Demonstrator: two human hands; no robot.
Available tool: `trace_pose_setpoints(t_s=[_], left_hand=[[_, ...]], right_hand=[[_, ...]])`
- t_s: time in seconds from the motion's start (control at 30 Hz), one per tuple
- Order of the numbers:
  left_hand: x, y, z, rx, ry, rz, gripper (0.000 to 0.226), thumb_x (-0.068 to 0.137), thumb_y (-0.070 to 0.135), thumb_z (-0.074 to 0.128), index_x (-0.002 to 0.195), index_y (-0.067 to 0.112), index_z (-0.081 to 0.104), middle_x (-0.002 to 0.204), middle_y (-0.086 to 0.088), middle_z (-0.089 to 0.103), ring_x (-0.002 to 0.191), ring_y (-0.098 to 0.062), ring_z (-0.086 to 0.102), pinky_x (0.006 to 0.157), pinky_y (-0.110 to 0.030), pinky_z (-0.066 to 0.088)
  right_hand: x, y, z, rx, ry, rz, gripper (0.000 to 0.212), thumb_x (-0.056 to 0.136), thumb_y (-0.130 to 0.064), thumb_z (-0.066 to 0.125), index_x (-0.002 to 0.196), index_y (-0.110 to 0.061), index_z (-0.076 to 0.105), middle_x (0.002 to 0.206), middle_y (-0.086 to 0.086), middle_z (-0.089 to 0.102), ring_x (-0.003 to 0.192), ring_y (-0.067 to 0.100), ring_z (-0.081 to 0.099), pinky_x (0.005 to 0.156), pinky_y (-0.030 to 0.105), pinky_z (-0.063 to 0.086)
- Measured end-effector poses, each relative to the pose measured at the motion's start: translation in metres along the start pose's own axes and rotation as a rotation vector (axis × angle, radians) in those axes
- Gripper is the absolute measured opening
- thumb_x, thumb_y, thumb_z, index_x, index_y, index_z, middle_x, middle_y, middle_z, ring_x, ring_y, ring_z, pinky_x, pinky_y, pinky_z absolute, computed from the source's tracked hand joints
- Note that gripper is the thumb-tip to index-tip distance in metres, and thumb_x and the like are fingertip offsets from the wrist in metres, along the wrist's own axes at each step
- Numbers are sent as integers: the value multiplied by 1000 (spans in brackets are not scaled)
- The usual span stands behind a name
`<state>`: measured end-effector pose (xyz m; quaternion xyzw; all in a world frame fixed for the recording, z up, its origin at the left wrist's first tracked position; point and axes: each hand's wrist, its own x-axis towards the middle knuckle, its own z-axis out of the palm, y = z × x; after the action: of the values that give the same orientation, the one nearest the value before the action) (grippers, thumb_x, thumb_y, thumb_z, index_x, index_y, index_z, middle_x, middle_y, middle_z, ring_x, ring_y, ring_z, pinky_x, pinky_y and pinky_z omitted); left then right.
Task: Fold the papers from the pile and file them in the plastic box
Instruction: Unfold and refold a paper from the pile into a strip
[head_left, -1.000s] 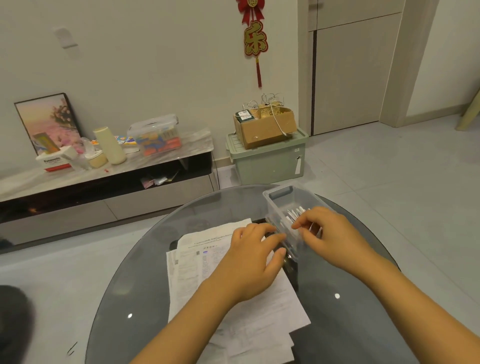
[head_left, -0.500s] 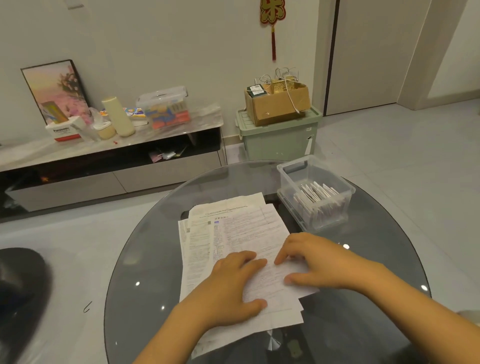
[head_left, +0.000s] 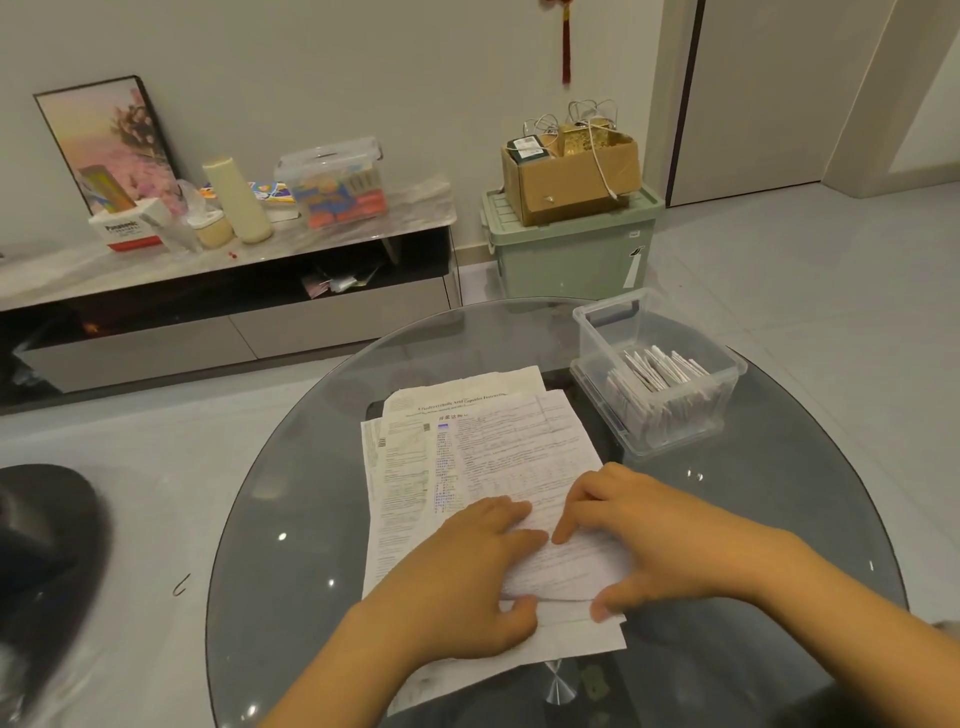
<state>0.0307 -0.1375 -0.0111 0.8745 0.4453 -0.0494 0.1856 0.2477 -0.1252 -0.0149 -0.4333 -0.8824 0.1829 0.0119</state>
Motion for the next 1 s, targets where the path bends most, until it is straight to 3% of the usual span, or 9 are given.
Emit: trace_pose_setpoints(t_s=[0.2, 0.33, 0.43, 0.53, 0.6, 0.63, 0.77, 0.9, 1.0], left_hand=[[-3, -5, -4, -87, 21, 11, 49, 88, 34, 50, 137, 37, 42, 152, 21, 21, 140, 0, 18, 111, -15, 16], [-2, -15, -10, -228, 34, -10, 35, 89, 35, 56, 124, 36, 57, 141, 25, 37, 129, 6, 34, 107, -14, 28], [-2, -19, -16, -395, 82, -85, 22, 87, 34, 61, 109, 32, 66, 121, 26, 57, 109, 7, 53, 95, -18, 43], [-3, -21, -23, -580, 129, -130, 7, 86, 33, 65, 86, 32, 72, 86, 20, 68, 79, 2, 61, 74, -19, 51], [-3, -22, -26, -668, 152, -143, 25, 86, 30, 66, 62, 36, 65, 62, 17, 59, 59, 0, 53, 59, -16, 42], [-4, -22, -26, -715, 155, -159, 30, 87, 28, 65, 58, 35, 62, 59, 17, 57, 57, 1, 50, 59, -16, 40], [-3, -27, -28, -934, 214, -222, 19, 90, 25, 62, 86, 8, 69, 89, 0, 73, 83, -20, 68, 79, -32, 54], [1, -24, -26, -1170, 288, -299, 17, 93, 22, 56, 93, 12, 69, 95, 0, 74, 86, -17, 71, 68, -23, 53], [8, -25, -21, -1171, 381, -405, 16, 91, 27, 59, 95, 13, 64, 86, 0, 73, 75, -12, 70, 65, -23, 51]], right_hand=[[1, 1, -6, 24, 45, -5, 25, 82, -39, 54, 103, -31, 64, 114, -16, 54, 105, 4, 45, 89, 24, 43], [6, 4, -7, 94, 75, 40, 26, 82, -38, 49, 96, -23, 67, 94, -4, 66, 85, 12, 59, 75, 35, 51], [6, 1, -11, 233, 107, 58, 17, 83, -35, 54, 90, -26, 67, 79, -7, 66, 71, 10, 58, 62, 26, 48], [6, 0, -16, 394, 177, 94, 11, 80, -36, 59, 82, -28, 66, 80, -13, 67, 75, 5, 60, 63, 19, 47], [7, 0, -18, 510, 247, 119, 9, 80, -35, 64, 81, -27, 67, 83, -15, 68, 79, 4, 63, 69, 23, 51], [7, 0, -18, 565, 281, 140, 6, 81, -32, 68, 81, -26, 68, 83, -15, 68, 79, 3, 63, 71, 24, 52], [9, 0, -22, 816, 372, 254, 12, 79, -24, 72, 90, -24, 66, 87, -14, 72, 82, 3, 67, 78, 27, 55], [11, 3, -21, 1079, 284, 341, 32, 81, -21, 70, 110, -22, 55, 93, -4, 74, 88, 11, 70, 85, 35, 54], [13, 4, -15, 901, 235, 422, 39, 80, -19, 72, 110, -27, 48, 98, -10, 71, 87, 5, 68, 82, 28, 55]])
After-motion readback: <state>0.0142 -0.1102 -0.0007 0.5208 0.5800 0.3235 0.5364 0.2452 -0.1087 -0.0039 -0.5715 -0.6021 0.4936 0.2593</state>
